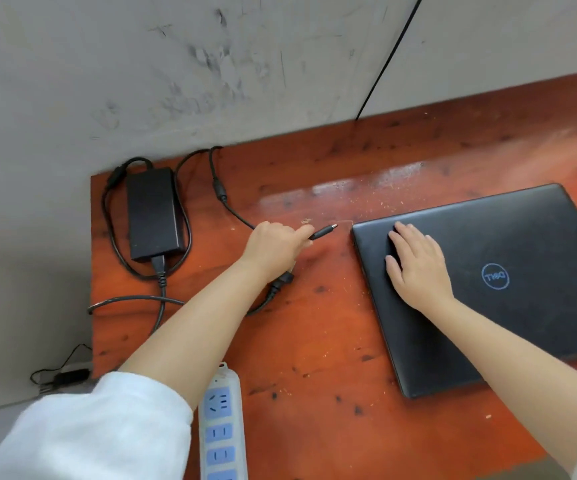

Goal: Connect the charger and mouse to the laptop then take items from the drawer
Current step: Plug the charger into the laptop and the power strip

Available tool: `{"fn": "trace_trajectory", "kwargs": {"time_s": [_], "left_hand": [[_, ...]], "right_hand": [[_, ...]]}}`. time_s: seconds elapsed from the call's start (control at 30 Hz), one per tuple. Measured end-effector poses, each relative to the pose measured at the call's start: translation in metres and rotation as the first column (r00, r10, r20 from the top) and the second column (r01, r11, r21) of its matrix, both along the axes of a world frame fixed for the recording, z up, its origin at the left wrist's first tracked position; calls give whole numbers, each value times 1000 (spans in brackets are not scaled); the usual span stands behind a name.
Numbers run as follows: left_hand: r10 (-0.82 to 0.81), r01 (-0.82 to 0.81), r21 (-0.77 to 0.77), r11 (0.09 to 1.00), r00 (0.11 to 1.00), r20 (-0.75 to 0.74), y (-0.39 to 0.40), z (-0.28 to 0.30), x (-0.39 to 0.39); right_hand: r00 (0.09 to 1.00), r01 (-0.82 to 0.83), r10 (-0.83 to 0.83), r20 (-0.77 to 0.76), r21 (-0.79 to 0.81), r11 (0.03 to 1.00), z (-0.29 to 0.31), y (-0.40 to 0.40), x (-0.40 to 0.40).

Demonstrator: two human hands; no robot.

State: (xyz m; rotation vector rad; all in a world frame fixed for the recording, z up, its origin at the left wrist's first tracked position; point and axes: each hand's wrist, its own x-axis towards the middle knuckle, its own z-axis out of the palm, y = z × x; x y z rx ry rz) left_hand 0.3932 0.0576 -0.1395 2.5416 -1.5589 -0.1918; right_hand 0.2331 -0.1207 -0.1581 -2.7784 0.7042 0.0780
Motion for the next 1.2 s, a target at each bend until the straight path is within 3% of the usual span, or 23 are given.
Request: {"fn": "trace_trajectory", "kwargs": {"time_s": [0.07,0.2,0.4,0.53,0.6,0.8,1.2], "left_hand": [[-22,26,71,997,998,-57,-10,-10,-1],[169,-97,218,971,926,-339,-25,-19,1],[172,-16,341,940,884,-434,-18,-21,-7],[224,-55,314,948,816,-533,-15,-17,-4],[217,-87,262,961,822,-526,-24,-15,-6],[178,-103,236,966,929,-324,-43,-19,-18],[138,-91,199,976,962,-235,-55,-17,-25]], "right_hand": [[1000,-3,3,13,1,1000,-1,-1,0],[1000,-4,4,11,-4,1000,-3,-1,0],[1000,-2,2,24,-7,1000,-3,-2,0],[999,0,0,33,-1,1000,-3,-1,0],[999,1,-1,34,0,1000,-4,-1,1],[998,11,-11,54,4,1000,-4,-1,0],[999,9,-10,41,9,1000,-2,-1,0]]}}
